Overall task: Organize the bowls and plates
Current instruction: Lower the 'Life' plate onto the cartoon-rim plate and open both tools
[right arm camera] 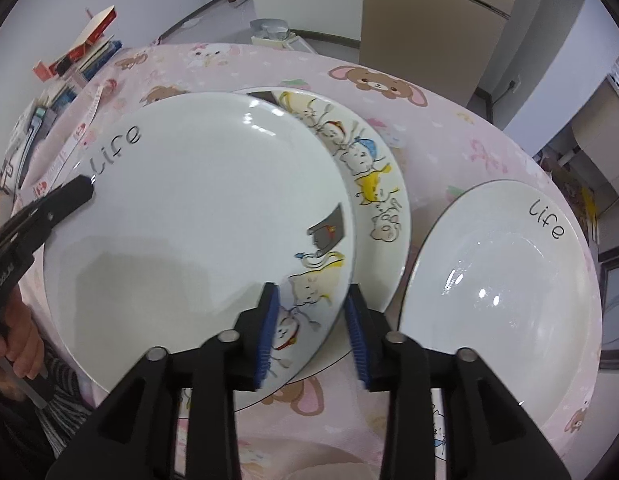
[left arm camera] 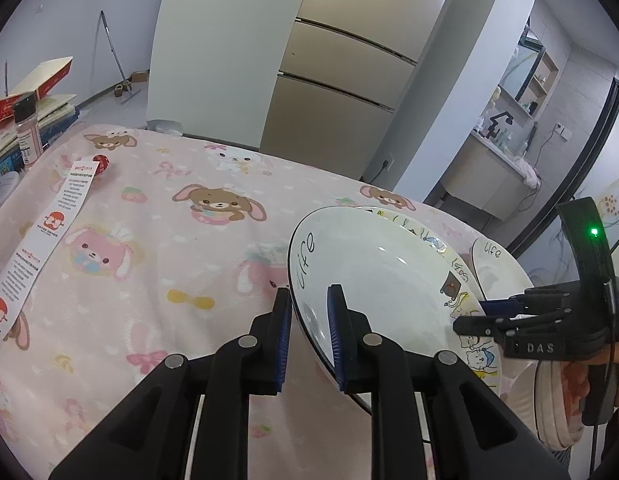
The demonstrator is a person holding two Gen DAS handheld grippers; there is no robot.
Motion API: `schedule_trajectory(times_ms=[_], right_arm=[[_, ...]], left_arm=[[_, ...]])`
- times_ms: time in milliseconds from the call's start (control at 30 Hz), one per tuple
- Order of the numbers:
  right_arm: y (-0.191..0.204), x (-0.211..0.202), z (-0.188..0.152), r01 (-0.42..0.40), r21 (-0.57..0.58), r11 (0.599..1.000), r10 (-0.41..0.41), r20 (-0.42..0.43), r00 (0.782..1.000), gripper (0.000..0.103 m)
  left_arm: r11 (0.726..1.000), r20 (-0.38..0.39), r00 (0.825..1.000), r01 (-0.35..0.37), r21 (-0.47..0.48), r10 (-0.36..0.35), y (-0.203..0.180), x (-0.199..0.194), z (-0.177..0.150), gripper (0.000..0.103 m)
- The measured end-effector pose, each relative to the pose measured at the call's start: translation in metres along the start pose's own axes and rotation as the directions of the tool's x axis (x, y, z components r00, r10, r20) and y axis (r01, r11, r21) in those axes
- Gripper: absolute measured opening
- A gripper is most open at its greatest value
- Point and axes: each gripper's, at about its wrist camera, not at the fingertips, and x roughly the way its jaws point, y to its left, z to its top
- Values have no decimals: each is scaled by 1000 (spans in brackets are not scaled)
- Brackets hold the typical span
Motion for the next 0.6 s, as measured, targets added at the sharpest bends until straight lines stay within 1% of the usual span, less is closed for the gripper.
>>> schedule_trajectory(times_ms=[67,133,267,367,467,533,600], right_arm=[[4,0,1,10,-16,1000,-10,-2,1000,46],[8,-1,1,24,-25,999,-24,-3,1000,50],[11,-7,0,29,-34,999,-29,4,1000,64],[14,-16,-3,22,-46,999,-21,13,1000,71],[14,-29,-6,29,-48,998,-27,45,999,76],[13,-40,-9,19,-39,999,-16,73,997,80],[12,-53,-14,9,-20,1000,-6,128,992,89]], left_arm=[[1000,-2,1000,-5,5,6,-1,1,-1,19],[1000,-3,1000,-9,11,9,-2,3,-1,19],[999,-17,1000,-23,42,24,-6,10,-5,20],[998,-16,999,-27,54,28,-8,12,-6,20],[999,-17,1000,-6,36,7,-4,12,-6,20],[999,-13,1000,-6,35,6,-4,13,-7,20],[999,-14,1000,-9,41,10,-5,13,-7,20]])
